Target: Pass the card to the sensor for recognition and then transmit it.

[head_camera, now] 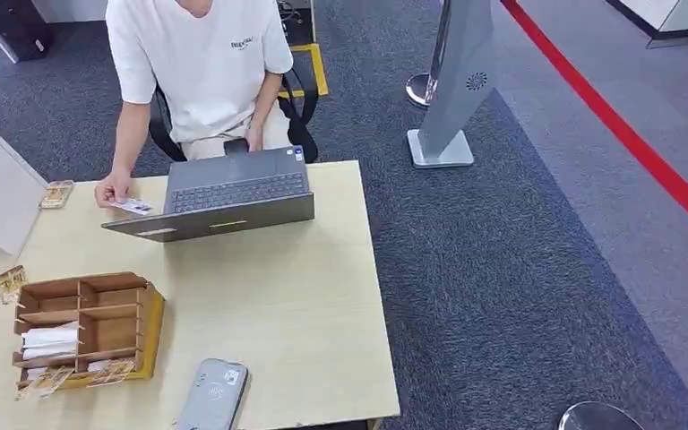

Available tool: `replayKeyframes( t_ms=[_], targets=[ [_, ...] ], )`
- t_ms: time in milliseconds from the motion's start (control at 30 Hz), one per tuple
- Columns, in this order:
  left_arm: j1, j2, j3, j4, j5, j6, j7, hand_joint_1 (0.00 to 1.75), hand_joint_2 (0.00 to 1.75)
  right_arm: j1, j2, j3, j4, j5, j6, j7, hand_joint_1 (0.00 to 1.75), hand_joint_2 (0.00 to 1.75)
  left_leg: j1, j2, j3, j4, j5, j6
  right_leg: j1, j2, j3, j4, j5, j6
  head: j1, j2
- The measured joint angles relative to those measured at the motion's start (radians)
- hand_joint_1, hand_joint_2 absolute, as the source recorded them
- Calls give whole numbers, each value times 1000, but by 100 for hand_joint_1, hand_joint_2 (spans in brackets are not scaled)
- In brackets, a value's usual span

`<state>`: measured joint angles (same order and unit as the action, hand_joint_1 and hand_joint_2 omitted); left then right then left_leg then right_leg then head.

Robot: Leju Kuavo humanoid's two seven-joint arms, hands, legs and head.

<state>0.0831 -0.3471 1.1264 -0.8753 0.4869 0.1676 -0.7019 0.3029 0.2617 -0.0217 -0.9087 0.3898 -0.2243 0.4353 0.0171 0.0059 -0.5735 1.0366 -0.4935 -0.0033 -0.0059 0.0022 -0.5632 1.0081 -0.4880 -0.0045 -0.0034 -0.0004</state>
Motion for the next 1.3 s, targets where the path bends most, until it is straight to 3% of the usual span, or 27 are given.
replayKeyframes(
  t_ms=[100,200,367,533,733,833,933,1000,1033,1100,1133,1200,1300],
  targets=[
    [118,1,-238,-196,20,56,-2,0,175,-1,0,5,5,-17,-13,-3,0,175,-1,-9,-2,0,1,1,0,-8,-1,0,-4,1,-1,0],
    [182,1,-353,-408,-6,53,-2,0,175,-4,0,9,8,25,6,-3,0,175,1,-9,-3,0,1,1,1,-9,1,0,-3,-1,4,0],
    [244,-2,-449,-664,6,62,-2,0,175,-11,0,-1,9,96,65,-3,0,175,1,-6,-2,0,2,-1,1,-8,1,0,-2,-3,1,0],
    [259,-5,-463,-883,-88,18,-3,0,175,-16,0,-7,10,163,123,-18,0,175,1,-6,-1,0,2,-1,1,-8,-1,0,-2,-3,3,0],
    [156,-1,-509,-1162,-485,23,-2,0,175,-26,0,-12,27,212,164,-41,0,175,1,-7,-1,0,3,-2,1,-8,1,0,0,-4,3,0],
    [128,7,-541,-1225,-587,30,-2,0,175,-30,0,-13,35,225,173,-50,0,175,1,0,1,1,4,-3,2,-2,-3,0,2,-6,2,0],
    [41,24,-579,-1258,-912,29,13,0,175,-41,0,-19,53,246,190,-60,0,175,1,-3,1,1,4,-4,2,-3,-3,0,2,-6,3,0],
    [-44,44,-620,-1256,-1193,48,68,0,175,-49,0,-19,65,250,195,-67,0,175,2,-3,2,1,5,-4,2,-3,-4,0,2,-6,3,0],
    [-109,54,-649,-1235,-1381,50,132,0,175,-51,0,-19,70,248,195,-68,0,175,2,-3,1,1,5,-4,2,-3,-5,-1,3,-4,2,0],
    [-252,87,-739,-1130,-1772,8,325,0,175,-50,0,-19,69,231,195,-58,0,175,2,-8,0,1,8,-2,2,-9,-2,0,4,-4,4,0],
    [-310,104,-788,-1052,-1916,-28,419,0,175,-49,0,-19,64,226,195,-47,0,175,2,-9,0,1,9,-4,2,-9,-2,0,5,-5,4,0],
    [-410,145,-877,-912,-2041,-49,537,0,175,-47,0,-19,54,223,204,-28,0,175,2,-5,-2,1,13,-6,2,-6,-5,0,11,-8,3,0],
    [-536,204,-1003,-700,-2041,-49,675,0,175,-40,0,-19,33,230,227,-3,0,175,2,-1,-6,1,15,-6,2,-1,-7,1,15,-6,2,0]
  ],
)
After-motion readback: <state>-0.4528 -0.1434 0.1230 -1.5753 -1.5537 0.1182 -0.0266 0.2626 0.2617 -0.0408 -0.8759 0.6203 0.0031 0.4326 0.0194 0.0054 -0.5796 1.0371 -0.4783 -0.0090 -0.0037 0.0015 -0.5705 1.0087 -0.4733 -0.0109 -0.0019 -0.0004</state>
